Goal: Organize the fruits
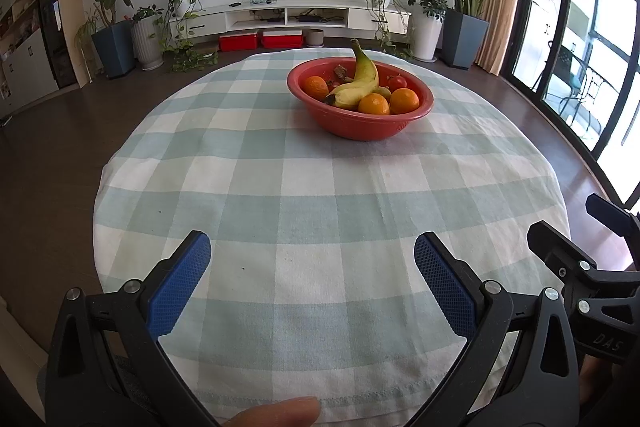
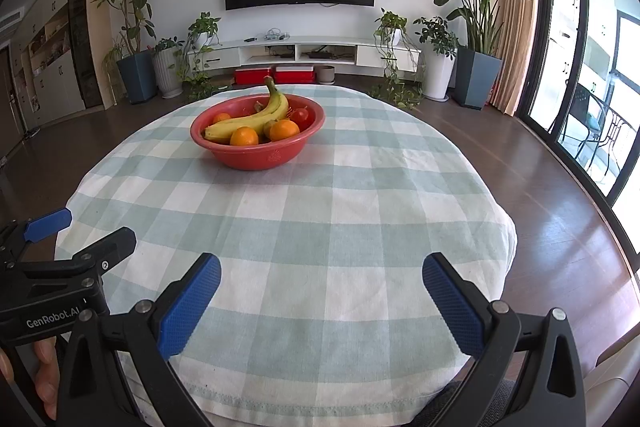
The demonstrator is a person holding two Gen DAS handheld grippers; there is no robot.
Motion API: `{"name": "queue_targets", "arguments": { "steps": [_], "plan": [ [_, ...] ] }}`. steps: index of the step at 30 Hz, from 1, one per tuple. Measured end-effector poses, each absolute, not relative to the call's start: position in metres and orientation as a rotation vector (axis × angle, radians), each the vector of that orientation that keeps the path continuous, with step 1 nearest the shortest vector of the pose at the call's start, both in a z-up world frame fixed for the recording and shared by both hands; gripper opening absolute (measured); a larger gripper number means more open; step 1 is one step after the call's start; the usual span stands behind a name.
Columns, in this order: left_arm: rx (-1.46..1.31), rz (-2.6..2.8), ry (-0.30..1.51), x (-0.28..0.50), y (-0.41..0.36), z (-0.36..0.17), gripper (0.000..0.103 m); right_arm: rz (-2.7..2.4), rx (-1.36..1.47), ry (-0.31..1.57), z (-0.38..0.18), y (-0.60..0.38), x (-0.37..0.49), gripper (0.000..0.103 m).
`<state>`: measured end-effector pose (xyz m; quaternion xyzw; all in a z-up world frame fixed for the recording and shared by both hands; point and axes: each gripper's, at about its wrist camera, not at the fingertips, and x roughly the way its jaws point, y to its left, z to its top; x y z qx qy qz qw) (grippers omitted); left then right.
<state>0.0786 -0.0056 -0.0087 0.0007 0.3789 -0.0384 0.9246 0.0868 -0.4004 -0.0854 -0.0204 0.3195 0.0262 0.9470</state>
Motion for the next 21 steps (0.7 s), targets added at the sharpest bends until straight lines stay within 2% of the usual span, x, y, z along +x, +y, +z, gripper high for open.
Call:
{"name": "queue_targets", "arguments": {
  "steps": [21],
  "plan": [
    [0.003,-0.077,0.777,0.0780,-0.0075,-0.0097,0.103,0.053,-0.042,0.654,-0.0827,-0.4005,0.0856,0.103]
  ]
}}
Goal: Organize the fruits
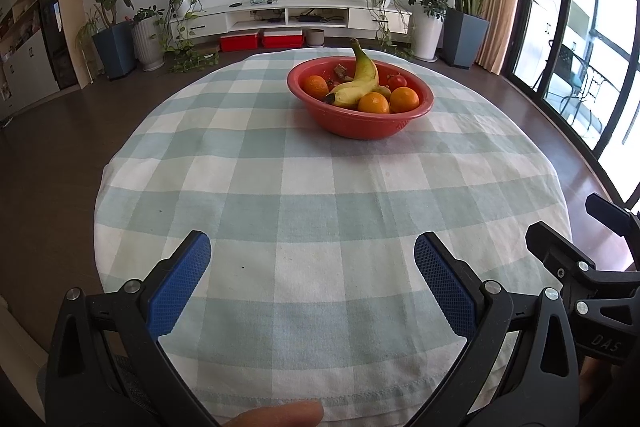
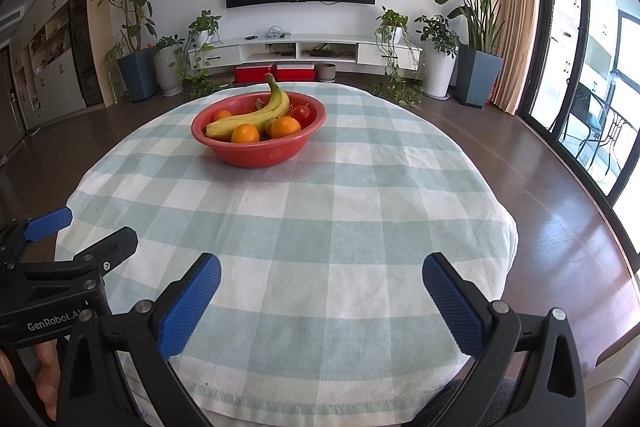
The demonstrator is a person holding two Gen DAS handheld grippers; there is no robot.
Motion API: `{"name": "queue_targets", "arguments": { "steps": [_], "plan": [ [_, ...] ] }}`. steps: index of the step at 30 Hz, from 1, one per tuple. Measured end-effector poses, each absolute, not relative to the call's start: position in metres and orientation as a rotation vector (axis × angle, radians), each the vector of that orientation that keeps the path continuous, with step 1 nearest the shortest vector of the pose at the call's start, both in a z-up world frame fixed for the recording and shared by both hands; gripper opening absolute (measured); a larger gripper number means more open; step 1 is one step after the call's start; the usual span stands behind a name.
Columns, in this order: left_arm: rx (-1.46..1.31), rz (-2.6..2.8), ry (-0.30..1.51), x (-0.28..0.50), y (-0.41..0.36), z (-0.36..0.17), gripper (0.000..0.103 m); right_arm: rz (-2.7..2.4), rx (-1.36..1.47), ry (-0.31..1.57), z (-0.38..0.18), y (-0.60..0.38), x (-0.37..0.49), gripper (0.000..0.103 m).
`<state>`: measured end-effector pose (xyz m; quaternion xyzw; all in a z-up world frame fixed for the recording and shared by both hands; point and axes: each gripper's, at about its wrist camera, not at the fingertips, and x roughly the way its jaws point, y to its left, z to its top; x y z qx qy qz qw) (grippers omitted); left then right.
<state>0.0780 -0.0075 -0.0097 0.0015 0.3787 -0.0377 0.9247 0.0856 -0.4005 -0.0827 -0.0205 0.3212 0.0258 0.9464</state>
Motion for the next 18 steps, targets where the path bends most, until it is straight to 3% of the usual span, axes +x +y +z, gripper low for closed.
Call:
{"name": "queue_targets", "arguments": {
  "steps": [18],
  "plan": [
    [0.002,-0.078,0.781,0.0787,-0.0017,-0.0153,0.103,0.050,-0.040,0.660,-0.0814,-0.4015,0.0837,0.103]
  ]
}}
